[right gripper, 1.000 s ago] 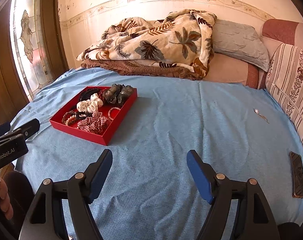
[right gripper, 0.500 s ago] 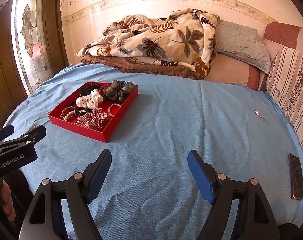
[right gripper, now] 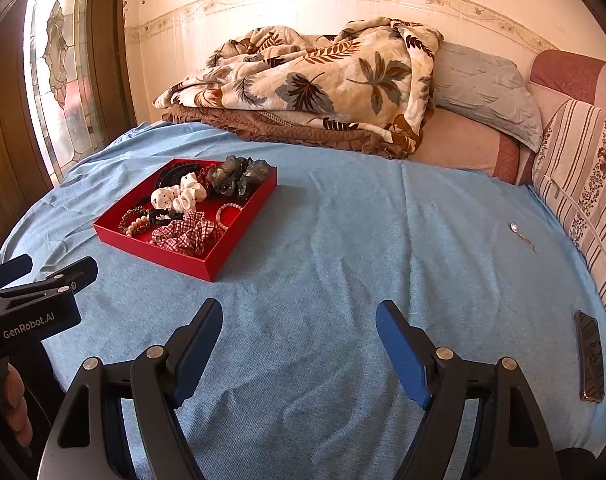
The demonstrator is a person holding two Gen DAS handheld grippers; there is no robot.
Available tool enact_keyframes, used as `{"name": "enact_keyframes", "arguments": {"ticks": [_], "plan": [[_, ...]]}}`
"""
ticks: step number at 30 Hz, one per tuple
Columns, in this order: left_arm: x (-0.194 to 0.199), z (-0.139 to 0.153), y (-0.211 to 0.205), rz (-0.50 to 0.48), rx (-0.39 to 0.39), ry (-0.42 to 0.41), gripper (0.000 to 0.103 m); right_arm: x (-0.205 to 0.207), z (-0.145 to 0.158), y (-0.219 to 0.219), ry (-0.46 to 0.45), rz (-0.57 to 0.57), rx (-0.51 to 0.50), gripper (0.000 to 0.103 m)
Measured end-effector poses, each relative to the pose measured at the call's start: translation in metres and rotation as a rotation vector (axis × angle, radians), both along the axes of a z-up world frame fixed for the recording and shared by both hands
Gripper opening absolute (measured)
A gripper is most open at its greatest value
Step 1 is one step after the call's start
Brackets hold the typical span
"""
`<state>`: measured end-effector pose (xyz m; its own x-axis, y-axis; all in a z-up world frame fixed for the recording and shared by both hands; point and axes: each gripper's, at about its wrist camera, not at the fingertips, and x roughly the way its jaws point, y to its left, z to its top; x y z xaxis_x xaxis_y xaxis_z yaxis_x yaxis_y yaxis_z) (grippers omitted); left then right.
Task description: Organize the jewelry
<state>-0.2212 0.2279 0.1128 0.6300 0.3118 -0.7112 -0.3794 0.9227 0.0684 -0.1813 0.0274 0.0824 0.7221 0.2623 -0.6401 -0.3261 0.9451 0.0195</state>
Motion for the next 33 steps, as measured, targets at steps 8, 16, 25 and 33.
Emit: {"name": "enact_keyframes", "arguments": {"ticks": [8,16,25,33], "plan": [[0.002,-0.005,0.003,-0.003,-0.026,0.014,0.103,0.001,-0.002,0.003,0.001,-0.001,-0.010,0.083],[0.003,-0.010,0.009,0.003,-0.059,0.030,0.103,0.002,-0.005,0.004,0.009,0.001,-0.013,0.084],[0.004,-0.014,0.013,0.005,-0.072,0.037,0.103,0.004,-0.007,0.009,0.008,0.010,-0.027,0.084],[0.005,-0.014,0.013,0.006,-0.074,0.039,0.103,0.015,-0.005,0.015,0.025,0.015,-0.023,0.085]]}}
